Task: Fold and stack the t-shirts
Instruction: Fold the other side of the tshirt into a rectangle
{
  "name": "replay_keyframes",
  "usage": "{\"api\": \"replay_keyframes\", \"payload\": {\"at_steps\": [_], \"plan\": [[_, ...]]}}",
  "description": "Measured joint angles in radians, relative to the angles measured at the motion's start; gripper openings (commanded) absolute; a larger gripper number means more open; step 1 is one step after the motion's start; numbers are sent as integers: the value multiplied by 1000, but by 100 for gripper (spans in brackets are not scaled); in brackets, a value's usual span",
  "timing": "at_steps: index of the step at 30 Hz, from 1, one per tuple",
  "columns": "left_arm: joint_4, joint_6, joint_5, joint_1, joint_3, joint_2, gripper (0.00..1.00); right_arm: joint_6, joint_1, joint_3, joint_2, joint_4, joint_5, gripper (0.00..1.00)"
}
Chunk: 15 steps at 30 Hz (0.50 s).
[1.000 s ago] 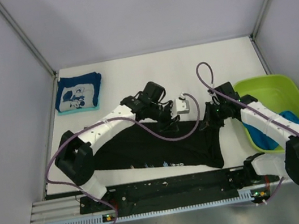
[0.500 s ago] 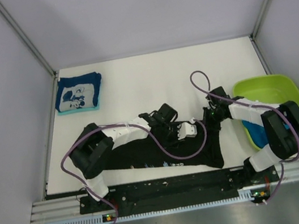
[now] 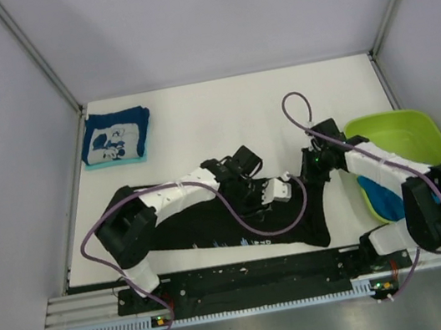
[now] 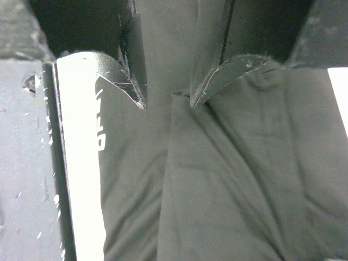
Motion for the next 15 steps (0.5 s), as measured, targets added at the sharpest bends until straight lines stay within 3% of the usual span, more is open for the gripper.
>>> {"api": "replay_keyframes", "payload": {"at_steps": [5,8,15], "plan": [[-32,-55,79,63,113,-27,33,-17,20,26,-167,-52,52,10],[-20,-96,76,97,164,0,30,-1,70,14,-230,-61,46,0],[-11,-165,15,96,190,154,26,103,112,-190,-242,-45,-27,0]]}}
